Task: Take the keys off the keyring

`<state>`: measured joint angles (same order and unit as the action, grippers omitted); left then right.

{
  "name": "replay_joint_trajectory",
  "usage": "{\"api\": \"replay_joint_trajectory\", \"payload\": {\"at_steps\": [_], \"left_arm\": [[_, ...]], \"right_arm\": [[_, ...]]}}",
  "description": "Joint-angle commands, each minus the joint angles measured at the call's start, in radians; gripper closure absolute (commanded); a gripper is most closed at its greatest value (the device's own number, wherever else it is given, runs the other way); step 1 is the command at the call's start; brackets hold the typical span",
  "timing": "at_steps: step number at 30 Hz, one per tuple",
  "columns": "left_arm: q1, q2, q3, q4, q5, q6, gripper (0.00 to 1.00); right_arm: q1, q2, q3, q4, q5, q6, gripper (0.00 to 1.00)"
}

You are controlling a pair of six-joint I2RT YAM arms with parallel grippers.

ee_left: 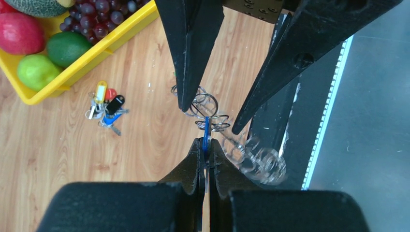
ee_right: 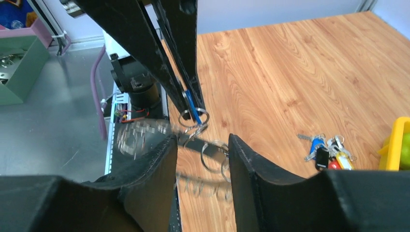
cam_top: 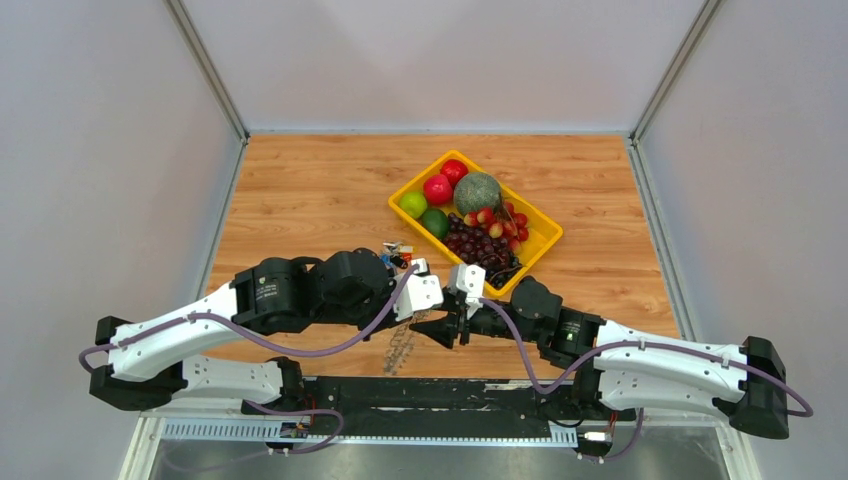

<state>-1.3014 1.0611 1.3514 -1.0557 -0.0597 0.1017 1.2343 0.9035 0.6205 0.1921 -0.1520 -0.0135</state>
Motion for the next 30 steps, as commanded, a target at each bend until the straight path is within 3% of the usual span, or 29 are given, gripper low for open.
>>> {"api": "replay_joint_trajectory", "payload": {"at_steps": [1, 4, 7, 11, 22, 30], "left_arm": [[-0.002, -0.018, 0.029, 0.085, 0.043, -0.033, 1.00], [-0.001, -0.018, 0.023, 0.091, 0.048, -0.037, 1.00], [-0.002, -0.019, 0.020, 0.101, 0.053, -0.041, 1.00], [-0.001, -0.027, 0.027, 0.095, 0.026, -0.055, 1.00], [0.000, -0.120, 0.012, 0.076, -0.162, -0.183, 1.00], [0.001, -0.068, -0.038, 0.101, -0.026, -0.193, 1.00]], "right_arm": [[0.001, 0.002, 0.050, 0.076, -0.049, -0.006, 0.56], [0.002, -0.001, 0.048, 0.079, -0.047, -0.005, 0.64], [0.001, 0.001, 0.051, 0.077, -0.040, -0.004, 0.85], [0.001, -0.003, 0.055, 0.053, -0.027, 0.000, 0.99], [0.001, -0.097, 0.014, 0.012, -0.020, 0.001, 1.00], [0.001, -0.153, -0.010, 0.079, 0.003, 0.008, 1.00]]}}
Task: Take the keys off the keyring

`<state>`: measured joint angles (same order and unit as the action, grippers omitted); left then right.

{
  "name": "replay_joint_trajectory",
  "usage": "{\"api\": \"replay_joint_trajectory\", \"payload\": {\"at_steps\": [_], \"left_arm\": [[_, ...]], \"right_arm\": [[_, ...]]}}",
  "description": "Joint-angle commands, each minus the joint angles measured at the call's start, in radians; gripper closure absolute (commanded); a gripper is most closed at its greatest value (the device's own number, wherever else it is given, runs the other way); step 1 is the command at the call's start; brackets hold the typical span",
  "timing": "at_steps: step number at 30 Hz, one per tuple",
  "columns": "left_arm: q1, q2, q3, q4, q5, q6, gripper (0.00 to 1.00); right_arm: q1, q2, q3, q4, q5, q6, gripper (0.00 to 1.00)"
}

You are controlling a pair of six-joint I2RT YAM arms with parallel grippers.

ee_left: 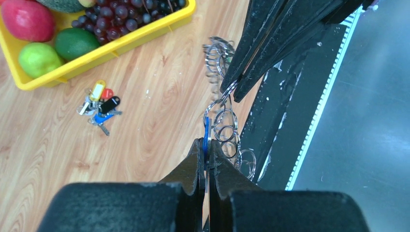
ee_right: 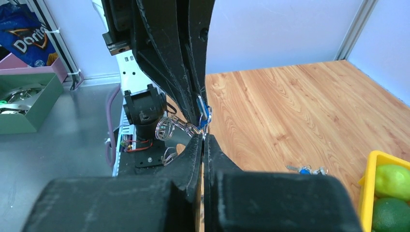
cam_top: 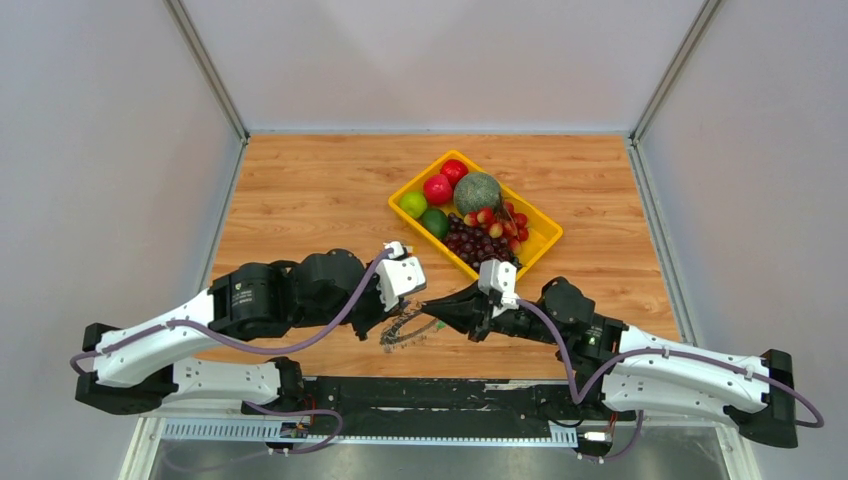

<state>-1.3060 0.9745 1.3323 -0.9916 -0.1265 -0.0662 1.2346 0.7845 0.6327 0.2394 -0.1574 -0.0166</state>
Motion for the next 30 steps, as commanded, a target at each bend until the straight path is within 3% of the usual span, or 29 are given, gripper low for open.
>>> {"api": "replay_joint_trajectory", "payload": {"at_steps": [1, 6, 11, 23, 30], "left_arm": [[0.004, 0.024, -0.020, 0.044, 0.055, -0.025, 1.00], [0.005, 0.042, 0.013, 0.049, 0.059, -0.012, 1.00], [0.004, 0.055, 0.090, 0.016, 0.102, -0.015, 1.00], [0.005, 0.118, 0.120, -0.020, 0.142, -0.029, 1.00], [0.005, 0.110, 0.111, -0.023, 0.131, -0.027, 1.00]], "right_arm": [[0.001, -0.035, -0.028, 0.043, 0.007, 0.011, 1.00], [0.000, -0.034, -0.031, 0.010, -0.003, 0.011, 0.74], [0.001, -0.034, -0.042, -0.015, 0.011, 0.012, 0.64], [0.001, 0.032, 0.015, -0.017, -0.013, -0.006, 0.67], [0.000, 0.041, 0.020, -0.017, -0.014, -0.001, 0.90]]}}
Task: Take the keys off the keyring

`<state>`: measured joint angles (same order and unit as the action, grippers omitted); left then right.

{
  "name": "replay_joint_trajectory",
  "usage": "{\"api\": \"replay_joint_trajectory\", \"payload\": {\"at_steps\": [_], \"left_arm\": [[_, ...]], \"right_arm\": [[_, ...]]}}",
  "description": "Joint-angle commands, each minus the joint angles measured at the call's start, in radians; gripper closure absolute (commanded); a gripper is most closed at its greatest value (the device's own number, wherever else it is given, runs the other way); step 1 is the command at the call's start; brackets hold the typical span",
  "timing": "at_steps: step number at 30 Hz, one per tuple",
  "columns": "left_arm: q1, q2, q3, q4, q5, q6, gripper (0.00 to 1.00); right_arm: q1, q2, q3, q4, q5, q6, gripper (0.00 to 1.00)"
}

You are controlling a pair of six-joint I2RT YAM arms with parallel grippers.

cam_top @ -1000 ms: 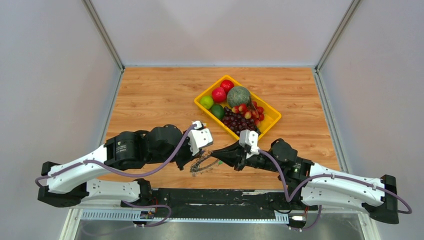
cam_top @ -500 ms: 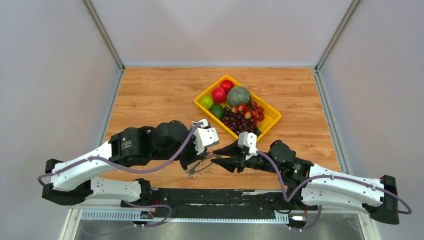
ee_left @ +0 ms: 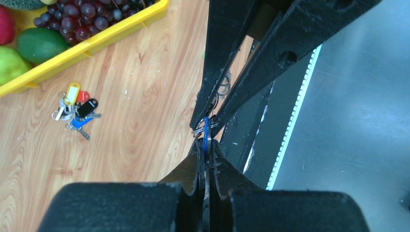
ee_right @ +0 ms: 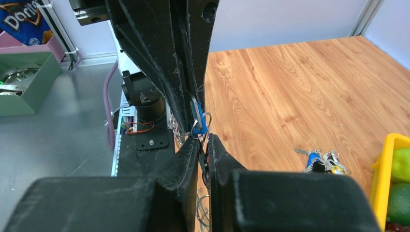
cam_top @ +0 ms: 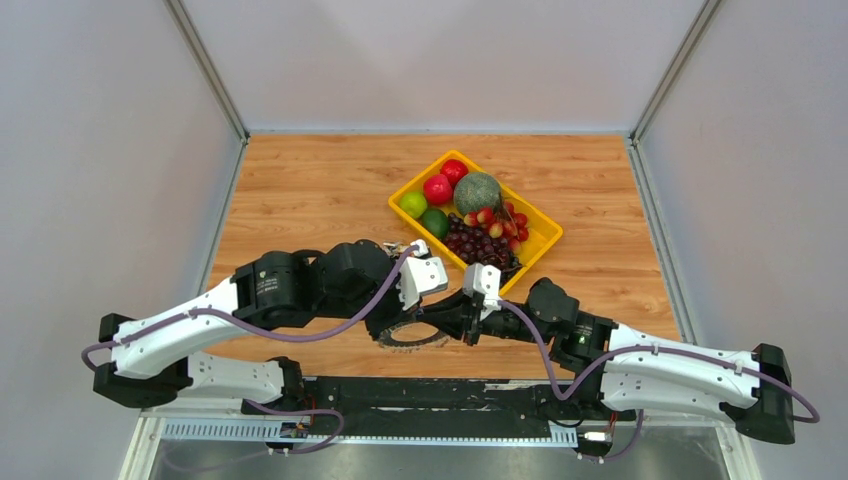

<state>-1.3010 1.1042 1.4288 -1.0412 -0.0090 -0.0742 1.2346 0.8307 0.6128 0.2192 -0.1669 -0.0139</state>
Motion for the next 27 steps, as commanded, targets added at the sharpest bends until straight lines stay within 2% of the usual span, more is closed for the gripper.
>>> {"api": "replay_joint_trajectory", "payload": {"at_steps": [1, 3, 10, 13, 20, 25, 27], "left_arm": [[0.000, -0.020, 0.014, 0.023, 0.013, -0.019, 1.00], [-0.001, -0.024, 0.013, 0.018, 0.011, -0.022, 1.00], [0.037, -0.097, -0.032, 0.035, -0.139, -0.087, 1.00], [0.081, -0.116, -0.069, 0.052, -0.076, -0.093, 1.00], [0.088, -0.068, -0.108, 0.101, 0.140, -0.076, 1.00], [0.088, -0.058, -0.127, 0.152, 0.231, -0.073, 1.00], [0.088, -0.055, -0.134, 0.156, 0.226, -0.071, 1.00]], "right_arm": [[0.000, -0.009, 0.036, 0.002, -0.001, -0.002, 0.93], [0.000, -0.018, 0.030, -0.003, 0.004, -0.004, 0.98], [0.001, -0.070, 0.011, -0.039, 0.017, -0.005, 1.00], [0.000, -0.093, 0.017, -0.034, 0.032, -0.008, 1.00], [0.001, -0.075, 0.011, 0.095, 0.014, 0.008, 1.00], [0.001, -0.052, 0.021, 0.113, -0.008, 0.009, 1.00], [0.000, -0.056, 0.019, 0.126, -0.020, 0.008, 1.00]]}}
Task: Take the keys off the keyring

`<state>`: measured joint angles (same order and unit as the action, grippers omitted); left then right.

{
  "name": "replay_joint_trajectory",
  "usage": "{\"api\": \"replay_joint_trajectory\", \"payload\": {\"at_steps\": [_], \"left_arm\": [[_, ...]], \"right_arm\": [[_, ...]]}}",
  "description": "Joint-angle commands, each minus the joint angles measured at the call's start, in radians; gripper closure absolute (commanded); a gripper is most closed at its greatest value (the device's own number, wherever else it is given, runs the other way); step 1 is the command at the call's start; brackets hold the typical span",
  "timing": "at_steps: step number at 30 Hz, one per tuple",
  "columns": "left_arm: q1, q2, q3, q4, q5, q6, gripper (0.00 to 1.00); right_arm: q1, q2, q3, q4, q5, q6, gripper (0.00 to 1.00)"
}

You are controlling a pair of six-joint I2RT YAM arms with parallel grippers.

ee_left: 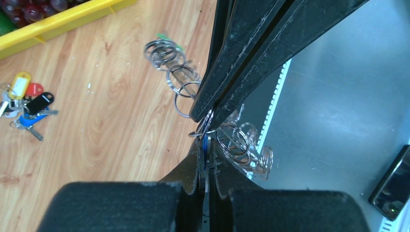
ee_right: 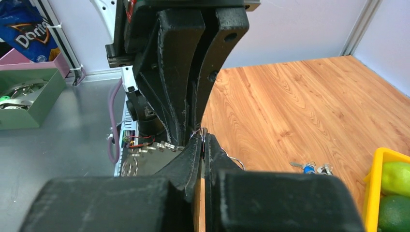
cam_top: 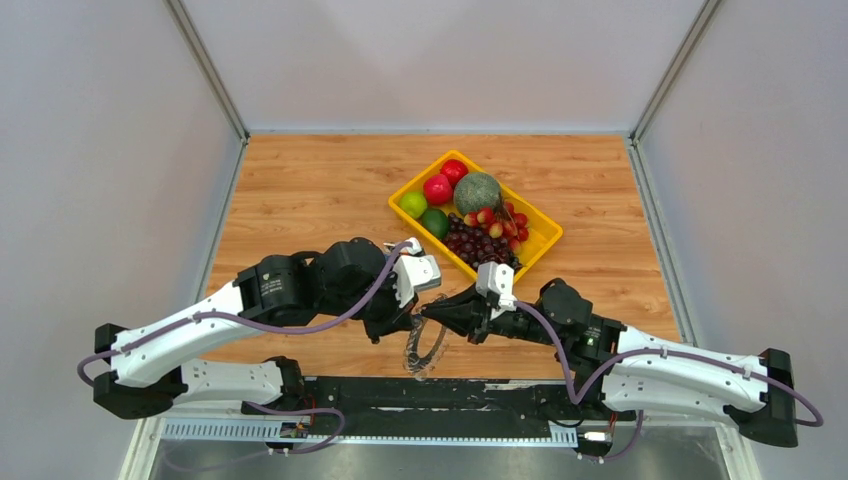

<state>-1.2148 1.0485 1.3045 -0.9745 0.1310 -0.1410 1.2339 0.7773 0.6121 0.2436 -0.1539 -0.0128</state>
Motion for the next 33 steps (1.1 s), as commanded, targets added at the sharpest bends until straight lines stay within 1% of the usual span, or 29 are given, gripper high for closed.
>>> {"api": "replay_joint_trajectory", "payload": {"at_steps": [1, 6, 16, 19, 24, 25, 28, 29, 31, 33], "left_arm": [[0.002, 0.005, -0.009, 0.079, 0.077, -0.004, 1.00], [0.013, 0.011, -0.001, 0.048, -0.008, -0.012, 1.00], [0.037, -0.009, -0.042, 0.053, 0.015, -0.006, 1.00], [0.037, -0.003, -0.043, 0.046, 0.027, 0.006, 1.00], [0.037, -0.023, -0.031, 0.054, -0.001, 0.011, 1.00], [0.037, -0.027, -0.020, 0.056, -0.014, 0.011, 1.00], [0.037, -0.043, 0.017, 0.044, -0.036, 0.012, 1.00], [0.037, -0.042, 0.049, 0.035, -0.048, 0.012, 1.00], [0.037, -0.031, 0.106, -0.010, -0.057, 0.014, 1.00], [0.037, -0.016, 0.152, -0.053, -0.050, 0.016, 1.00]], "right_arm": [[0.001, -0.006, 0.020, 0.106, -0.038, 0.007, 1.00], [0.001, -0.039, 0.007, 0.105, -0.037, 0.007, 1.00], [0.001, -0.150, -0.057, 0.152, 0.031, 0.036, 1.00], [0.001, -0.164, -0.069, 0.157, 0.042, 0.040, 1.00], [0.001, -0.171, -0.077, 0.147, 0.044, 0.046, 1.00], [0.001, -0.168, -0.075, 0.135, 0.041, 0.043, 0.99], [0.001, -0.153, -0.071, 0.082, 0.040, 0.030, 0.87], [0.001, -0.147, -0.073, 0.065, 0.037, 0.028, 0.83], [0.001, -0.139, -0.081, 0.050, 0.030, 0.029, 0.80], [0.001, -0.134, -0.091, 0.046, 0.027, 0.036, 0.79]]}}
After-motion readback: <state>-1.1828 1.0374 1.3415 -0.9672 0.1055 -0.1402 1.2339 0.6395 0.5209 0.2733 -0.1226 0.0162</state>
